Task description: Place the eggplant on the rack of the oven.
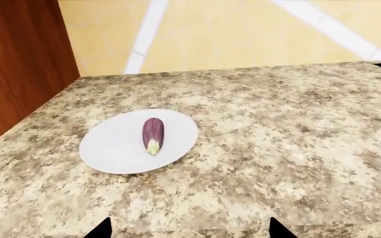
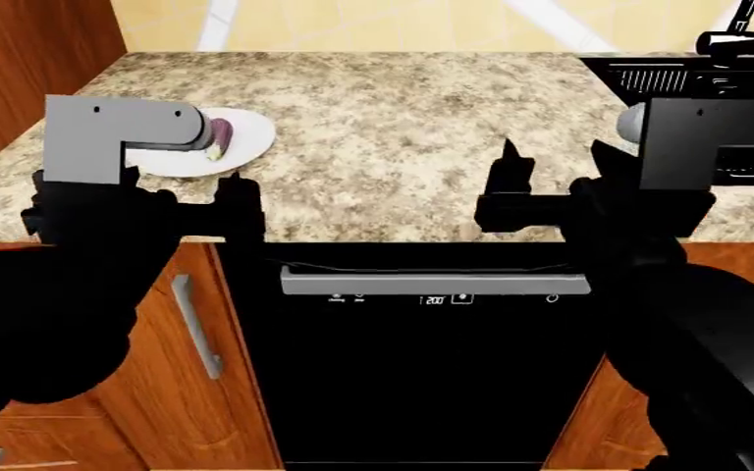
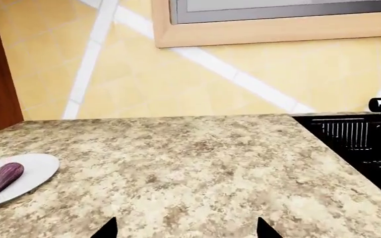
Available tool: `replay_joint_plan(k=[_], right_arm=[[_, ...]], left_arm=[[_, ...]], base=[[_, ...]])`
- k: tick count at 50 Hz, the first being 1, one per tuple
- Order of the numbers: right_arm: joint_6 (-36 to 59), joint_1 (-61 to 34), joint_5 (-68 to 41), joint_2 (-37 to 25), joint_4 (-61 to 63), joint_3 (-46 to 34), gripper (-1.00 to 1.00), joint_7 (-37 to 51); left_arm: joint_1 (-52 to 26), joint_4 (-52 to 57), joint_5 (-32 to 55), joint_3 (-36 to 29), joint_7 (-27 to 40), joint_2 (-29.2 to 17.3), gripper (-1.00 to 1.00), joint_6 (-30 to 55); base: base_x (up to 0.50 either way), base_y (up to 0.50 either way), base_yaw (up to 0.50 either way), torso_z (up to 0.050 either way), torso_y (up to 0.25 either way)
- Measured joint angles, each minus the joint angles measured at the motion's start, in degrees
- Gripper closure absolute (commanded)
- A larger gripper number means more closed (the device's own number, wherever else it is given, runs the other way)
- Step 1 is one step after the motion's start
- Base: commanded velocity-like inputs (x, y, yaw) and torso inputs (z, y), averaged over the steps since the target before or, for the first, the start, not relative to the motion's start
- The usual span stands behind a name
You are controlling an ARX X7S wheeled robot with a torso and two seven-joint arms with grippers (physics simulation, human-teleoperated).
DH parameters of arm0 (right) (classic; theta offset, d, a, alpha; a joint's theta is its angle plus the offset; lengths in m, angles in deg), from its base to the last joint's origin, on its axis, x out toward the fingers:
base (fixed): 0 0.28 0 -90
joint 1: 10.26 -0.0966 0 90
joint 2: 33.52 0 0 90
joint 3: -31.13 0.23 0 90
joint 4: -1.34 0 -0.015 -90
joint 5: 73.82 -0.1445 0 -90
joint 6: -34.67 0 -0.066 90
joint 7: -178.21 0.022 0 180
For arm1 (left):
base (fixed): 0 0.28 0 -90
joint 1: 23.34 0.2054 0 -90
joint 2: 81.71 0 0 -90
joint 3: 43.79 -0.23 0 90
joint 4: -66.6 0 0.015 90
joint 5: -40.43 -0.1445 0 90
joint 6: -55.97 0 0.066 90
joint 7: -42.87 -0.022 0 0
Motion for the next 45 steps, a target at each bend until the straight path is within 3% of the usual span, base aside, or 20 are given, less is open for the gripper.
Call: replay_joint_plan(k=[13, 37, 45], right_arm=[[3.8, -4.6, -5.3, -1.5, -3.0, 1.4, -1.0, 4.0], [3.9, -5.0, -9.3, -2.2, -4.2, 1.1, -1.0, 7.0], [2.7, -5.2, -9.5, -2.9, -3.9, 0.3, -1.0, 7.8]], left_arm=[[-3.7, -6.5, 7.3, -3.4, 2.2, -3.2, -1.0, 0.5], [-4.1, -9.5, 4.5, -5.7, -0.3, -5.4, -1.0, -0.3], [-3.7, -9.5, 4.4, -5.9, -0.1, -6.0, -1.0, -0.4]], base=[[0.5, 0.0, 0.0, 0.0, 0.0], [0.5, 0.0, 0.0, 0.0, 0.001], [0.0, 0.0, 0.0, 0.0, 0.001]])
